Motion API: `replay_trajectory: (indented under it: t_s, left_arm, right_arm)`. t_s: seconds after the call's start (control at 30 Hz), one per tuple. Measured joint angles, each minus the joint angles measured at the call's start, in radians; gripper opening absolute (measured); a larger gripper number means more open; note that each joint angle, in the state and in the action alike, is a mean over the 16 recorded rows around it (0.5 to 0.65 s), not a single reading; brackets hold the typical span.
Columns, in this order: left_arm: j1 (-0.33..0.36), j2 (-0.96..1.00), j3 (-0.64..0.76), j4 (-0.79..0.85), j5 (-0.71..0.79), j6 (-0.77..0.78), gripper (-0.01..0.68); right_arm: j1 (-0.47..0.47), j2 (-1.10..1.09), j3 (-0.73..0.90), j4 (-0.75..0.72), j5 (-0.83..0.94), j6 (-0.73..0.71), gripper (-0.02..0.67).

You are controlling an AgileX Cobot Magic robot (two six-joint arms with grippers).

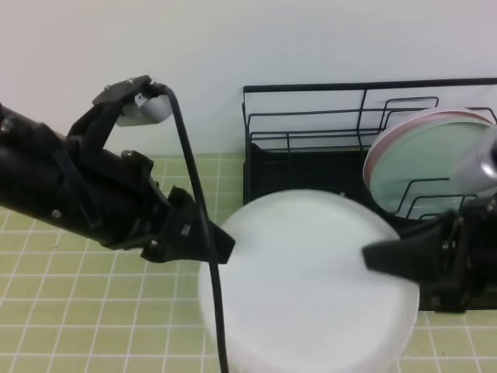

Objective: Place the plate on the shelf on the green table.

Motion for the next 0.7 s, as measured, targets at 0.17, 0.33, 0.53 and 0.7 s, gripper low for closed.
replay_trajectory:
  t_s: [0.17, 0.33, 0.53, 0.7]
  left_arm:
    - [0.001, -0.002, -0.008, -0.053, 0.019, 0.012, 0.309]
    - [0.003, -0.005, -0.017, -0.088, 0.041, 0.040, 0.277]
    - [0.006, -0.009, -0.023, -0.084, 0.043, 0.068, 0.152]
    - [0.007, -0.010, -0.023, -0.069, 0.037, 0.084, 0.052]
  right_arm:
    - [0.001, -0.003, -0.068, -0.195, -0.102, -0.010, 0.077]
    - [0.001, -0.015, -0.163, -0.472, -0.179, -0.006, 0.082]
    - [-0.007, -0.026, -0.259, -0.831, -0.214, 0.013, 0.082]
    - [-0.028, -0.017, -0.298, -1.036, -0.244, 0.037, 0.081]
